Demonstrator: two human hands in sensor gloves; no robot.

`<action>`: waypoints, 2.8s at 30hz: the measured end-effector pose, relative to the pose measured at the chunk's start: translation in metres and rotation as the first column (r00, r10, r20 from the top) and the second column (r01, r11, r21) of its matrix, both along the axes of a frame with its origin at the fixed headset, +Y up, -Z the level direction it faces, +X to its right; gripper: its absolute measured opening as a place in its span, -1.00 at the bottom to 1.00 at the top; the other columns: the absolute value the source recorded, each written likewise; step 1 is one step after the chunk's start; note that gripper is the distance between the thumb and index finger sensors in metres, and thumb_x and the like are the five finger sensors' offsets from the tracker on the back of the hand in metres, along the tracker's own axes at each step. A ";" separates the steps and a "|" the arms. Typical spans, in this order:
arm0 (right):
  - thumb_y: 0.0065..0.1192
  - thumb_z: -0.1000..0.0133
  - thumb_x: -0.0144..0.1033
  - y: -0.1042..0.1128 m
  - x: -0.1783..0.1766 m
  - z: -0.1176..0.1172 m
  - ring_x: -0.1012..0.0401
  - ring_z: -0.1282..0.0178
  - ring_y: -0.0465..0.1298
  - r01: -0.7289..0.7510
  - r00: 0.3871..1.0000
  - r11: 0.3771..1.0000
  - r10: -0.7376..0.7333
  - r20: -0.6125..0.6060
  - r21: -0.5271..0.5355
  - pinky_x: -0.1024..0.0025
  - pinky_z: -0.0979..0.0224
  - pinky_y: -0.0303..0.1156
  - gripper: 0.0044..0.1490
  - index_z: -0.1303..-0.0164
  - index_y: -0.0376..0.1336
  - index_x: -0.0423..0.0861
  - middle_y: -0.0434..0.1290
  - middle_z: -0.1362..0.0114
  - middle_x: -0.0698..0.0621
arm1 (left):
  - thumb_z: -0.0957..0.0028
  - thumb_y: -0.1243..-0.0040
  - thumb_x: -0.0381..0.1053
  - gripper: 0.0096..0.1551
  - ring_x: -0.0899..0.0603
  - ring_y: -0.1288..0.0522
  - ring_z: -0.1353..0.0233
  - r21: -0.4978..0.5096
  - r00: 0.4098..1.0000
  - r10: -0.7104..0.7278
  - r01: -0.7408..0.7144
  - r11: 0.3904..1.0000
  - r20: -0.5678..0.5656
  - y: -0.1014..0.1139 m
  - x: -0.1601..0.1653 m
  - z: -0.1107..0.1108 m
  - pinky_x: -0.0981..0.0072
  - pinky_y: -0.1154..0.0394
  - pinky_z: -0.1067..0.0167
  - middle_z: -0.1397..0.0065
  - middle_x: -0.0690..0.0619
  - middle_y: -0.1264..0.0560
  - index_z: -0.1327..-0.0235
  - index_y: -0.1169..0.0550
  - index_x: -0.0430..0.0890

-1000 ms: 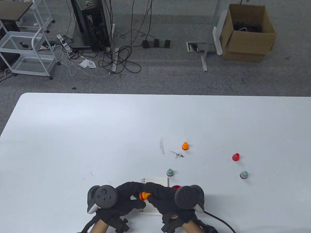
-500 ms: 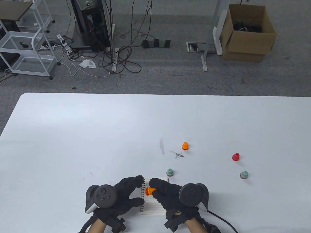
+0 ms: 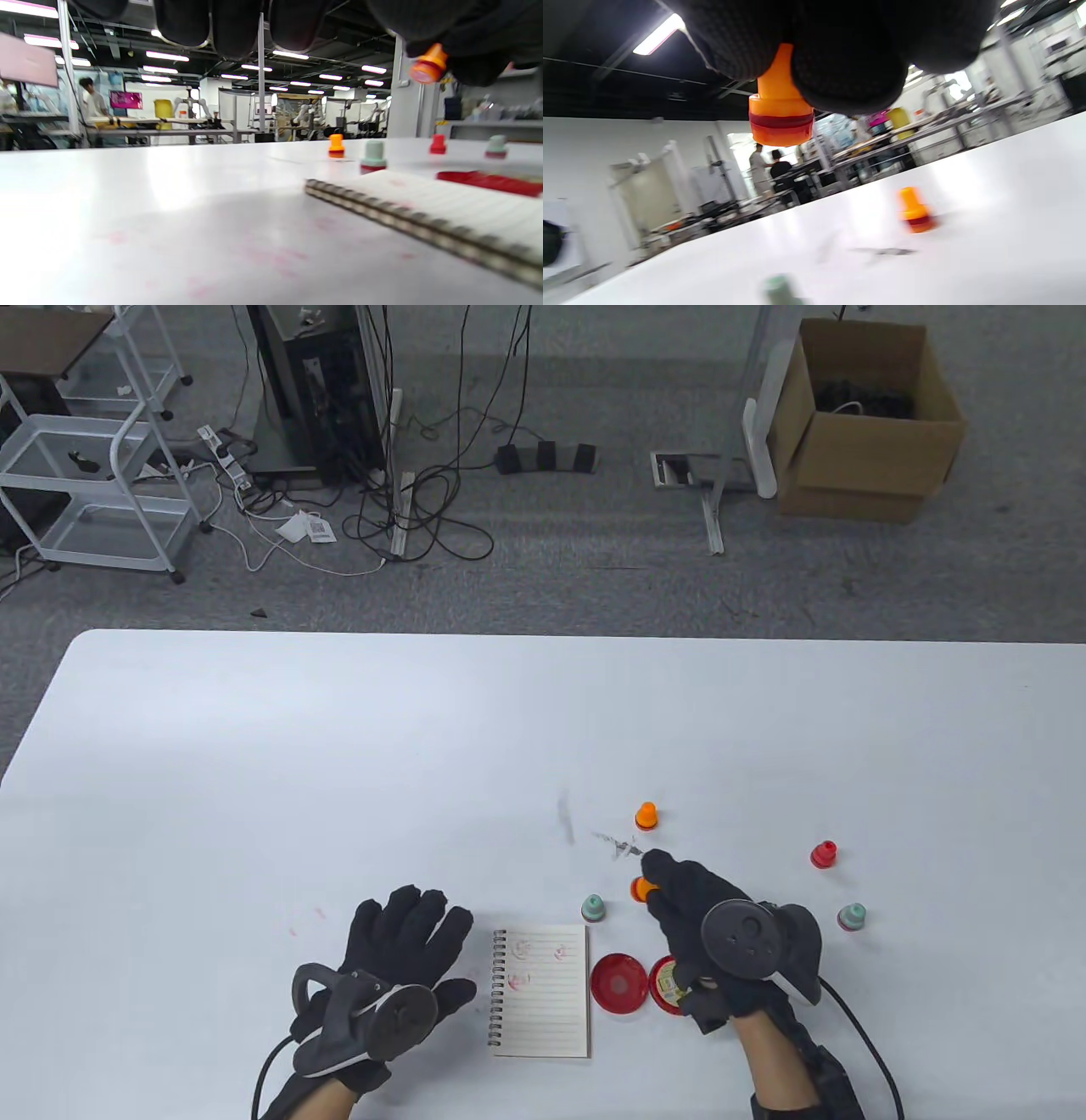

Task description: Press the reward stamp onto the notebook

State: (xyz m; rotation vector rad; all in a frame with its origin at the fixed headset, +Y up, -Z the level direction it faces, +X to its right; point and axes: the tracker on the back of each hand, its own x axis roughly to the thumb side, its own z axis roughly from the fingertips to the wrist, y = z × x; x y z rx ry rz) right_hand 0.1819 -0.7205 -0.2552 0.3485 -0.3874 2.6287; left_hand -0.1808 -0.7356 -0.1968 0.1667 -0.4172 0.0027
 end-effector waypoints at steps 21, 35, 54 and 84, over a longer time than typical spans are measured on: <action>0.34 -0.01 -0.40 -0.051 0.042 -0.014 0.01 -0.02 0.55 -0.305 0.912 0.853 0.390 0.128 -0.424 0.18 -0.09 0.49 -0.42 -0.29 0.37 0.00 0.41 -0.38 -0.24 | 0.04 -0.03 0.43 -0.10 -0.33 -0.22 -0.71 -0.052 1.000 -0.026 0.026 0.998 0.001 -0.009 0.002 -0.005 -0.41 -0.23 -0.57 -0.74 -0.06 -0.24 -0.63 -0.31 0.16; 0.35 -0.01 -0.40 -0.051 0.041 -0.014 0.01 -0.02 0.55 -0.327 0.905 0.846 0.409 0.119 -0.421 0.17 -0.08 0.49 -0.42 -0.29 0.39 0.02 0.41 -0.37 -0.24 | 0.03 -0.03 0.42 -0.12 -0.33 -0.24 -0.70 -0.065 1.000 -0.030 0.030 0.997 -0.003 -0.008 0.002 -0.005 -0.39 -0.24 -0.57 -0.73 -0.05 -0.26 -0.62 -0.33 0.16; 0.35 -0.01 -0.23 -0.032 0.029 -0.006 -0.14 -0.25 0.43 -0.337 0.913 0.877 0.393 0.108 -0.344 0.04 -0.27 0.39 -0.20 -0.52 0.19 -0.03 0.25 -0.54 -0.25 | 0.02 -0.05 0.40 -0.14 -0.33 -0.26 -0.69 -0.060 1.000 -0.012 0.011 0.998 -0.016 -0.006 -0.001 -0.005 -0.38 -0.25 -0.56 -0.73 -0.05 -0.27 -0.60 -0.34 0.15; 0.34 -0.02 -0.20 0.011 -0.039 -0.100 -0.19 -0.32 0.39 -0.419 0.901 0.837 0.431 -0.048 -0.352 -0.02 -0.31 0.36 -0.18 -0.53 0.18 -0.04 0.24 -0.58 -0.25 | 0.00 -0.06 0.37 -0.17 -0.32 -0.30 -0.67 -0.097 0.999 -0.032 0.029 0.995 -0.028 -0.011 -0.005 -0.006 -0.37 -0.28 -0.55 -0.71 -0.06 -0.31 -0.59 -0.37 0.15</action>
